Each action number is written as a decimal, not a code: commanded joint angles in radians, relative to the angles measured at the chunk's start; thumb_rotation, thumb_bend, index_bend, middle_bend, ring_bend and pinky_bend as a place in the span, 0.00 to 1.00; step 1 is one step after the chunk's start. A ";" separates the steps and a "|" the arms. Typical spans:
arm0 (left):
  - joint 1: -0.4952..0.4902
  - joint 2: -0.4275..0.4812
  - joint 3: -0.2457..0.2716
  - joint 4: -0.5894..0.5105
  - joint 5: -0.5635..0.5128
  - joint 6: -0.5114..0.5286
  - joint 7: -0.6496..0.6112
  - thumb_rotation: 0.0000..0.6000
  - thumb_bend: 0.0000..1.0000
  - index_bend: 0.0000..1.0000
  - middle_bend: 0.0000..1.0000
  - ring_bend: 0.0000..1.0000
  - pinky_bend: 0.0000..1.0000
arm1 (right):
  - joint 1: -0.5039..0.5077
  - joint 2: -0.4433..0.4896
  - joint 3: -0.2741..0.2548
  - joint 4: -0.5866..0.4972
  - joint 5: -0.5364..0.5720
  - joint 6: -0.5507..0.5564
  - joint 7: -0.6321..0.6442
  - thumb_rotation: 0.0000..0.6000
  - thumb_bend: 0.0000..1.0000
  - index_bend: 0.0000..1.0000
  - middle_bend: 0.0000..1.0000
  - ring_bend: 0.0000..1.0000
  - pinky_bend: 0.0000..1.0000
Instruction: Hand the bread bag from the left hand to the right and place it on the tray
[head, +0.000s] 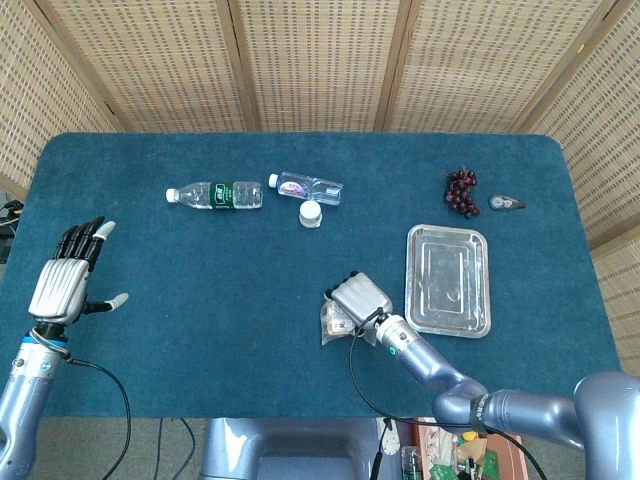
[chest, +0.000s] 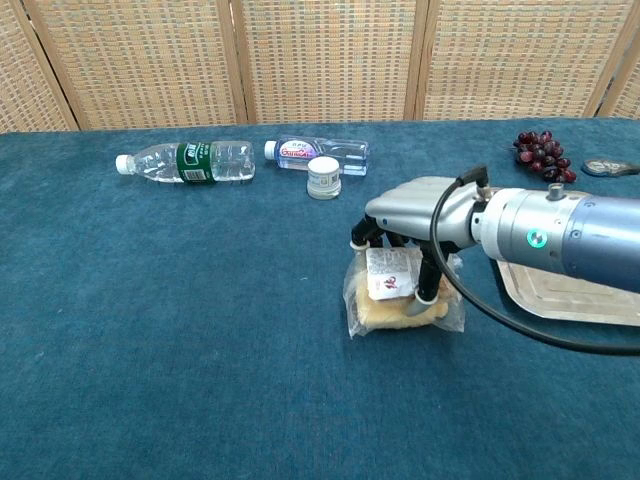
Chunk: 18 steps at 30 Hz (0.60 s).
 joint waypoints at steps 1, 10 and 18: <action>0.000 -0.001 -0.003 0.002 0.000 -0.009 -0.001 1.00 0.00 0.00 0.00 0.00 0.00 | -0.004 0.071 0.032 -0.042 -0.061 0.050 0.059 1.00 0.14 0.47 0.57 0.49 0.37; 0.001 -0.010 -0.012 0.001 0.006 -0.021 0.026 1.00 0.00 0.00 0.00 0.00 0.00 | -0.010 0.247 0.057 0.025 -0.018 0.043 0.068 1.00 0.14 0.47 0.57 0.49 0.37; 0.003 -0.020 -0.013 -0.010 0.013 -0.028 0.049 1.00 0.00 0.00 0.00 0.00 0.00 | -0.036 0.207 -0.011 0.171 0.006 -0.033 0.153 1.00 0.14 0.47 0.57 0.49 0.37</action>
